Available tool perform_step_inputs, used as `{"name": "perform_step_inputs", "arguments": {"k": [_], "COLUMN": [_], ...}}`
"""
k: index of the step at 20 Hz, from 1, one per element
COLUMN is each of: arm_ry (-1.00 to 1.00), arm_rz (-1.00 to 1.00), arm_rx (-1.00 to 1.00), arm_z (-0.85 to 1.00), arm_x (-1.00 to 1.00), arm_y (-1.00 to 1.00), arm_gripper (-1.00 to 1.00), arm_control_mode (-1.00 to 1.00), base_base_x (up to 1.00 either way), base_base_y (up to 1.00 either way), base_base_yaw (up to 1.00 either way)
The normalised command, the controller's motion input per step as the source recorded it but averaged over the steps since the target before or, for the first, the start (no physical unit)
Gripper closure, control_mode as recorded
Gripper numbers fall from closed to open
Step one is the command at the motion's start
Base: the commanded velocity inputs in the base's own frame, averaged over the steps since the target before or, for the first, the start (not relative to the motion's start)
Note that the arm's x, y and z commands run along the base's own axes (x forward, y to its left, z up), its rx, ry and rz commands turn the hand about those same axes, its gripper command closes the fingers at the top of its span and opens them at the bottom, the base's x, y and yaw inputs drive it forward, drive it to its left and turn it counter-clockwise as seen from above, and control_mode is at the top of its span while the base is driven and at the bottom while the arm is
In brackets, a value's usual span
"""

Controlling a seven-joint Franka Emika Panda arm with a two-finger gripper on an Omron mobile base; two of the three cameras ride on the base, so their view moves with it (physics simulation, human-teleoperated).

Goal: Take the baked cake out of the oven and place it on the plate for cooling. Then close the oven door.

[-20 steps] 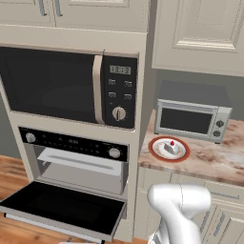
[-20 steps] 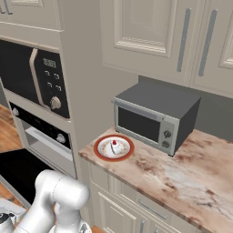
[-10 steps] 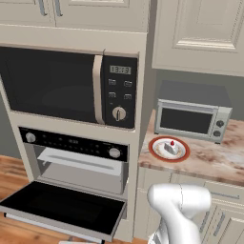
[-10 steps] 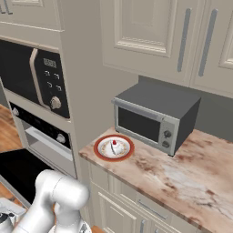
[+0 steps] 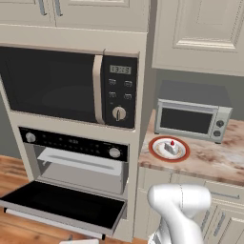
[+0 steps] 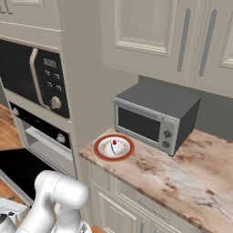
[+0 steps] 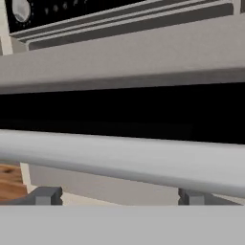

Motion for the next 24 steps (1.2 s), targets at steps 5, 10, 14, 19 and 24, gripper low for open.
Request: {"name": "perform_step_inputs", "arguments": {"k": [5, 10, 14, 19, 24], "arm_ry": [-0.18, -0.05, -0.01, -0.02, -0.08], "arm_rz": [-0.04, -0.11, -0.12, -0.13, -0.09], "arm_rx": [0.0, 0.0, 0.0, 0.0, 0.0], "arm_z": [0.15, 0.1, 0.12, 0.24, 0.37], "arm_x": [0.16, 0.26, 0.32, 0.48, 0.6], "arm_y": [-0.01, 0.0, -0.04, -0.18, -0.25], "arm_gripper": [-1.0, -1.0, -1.0, -1.0, -1.0], "arm_control_mode": [-1.0, -1.0, -1.0, -1.0, -1.0], "base_base_x": [0.0, 0.0, 0.0, 0.0, 0.0], "base_base_y": [0.0, 0.0, 0.0, 0.0, 0.0], "base_base_yaw": [0.0, 0.0, 0.0, 0.0, 0.0]}}
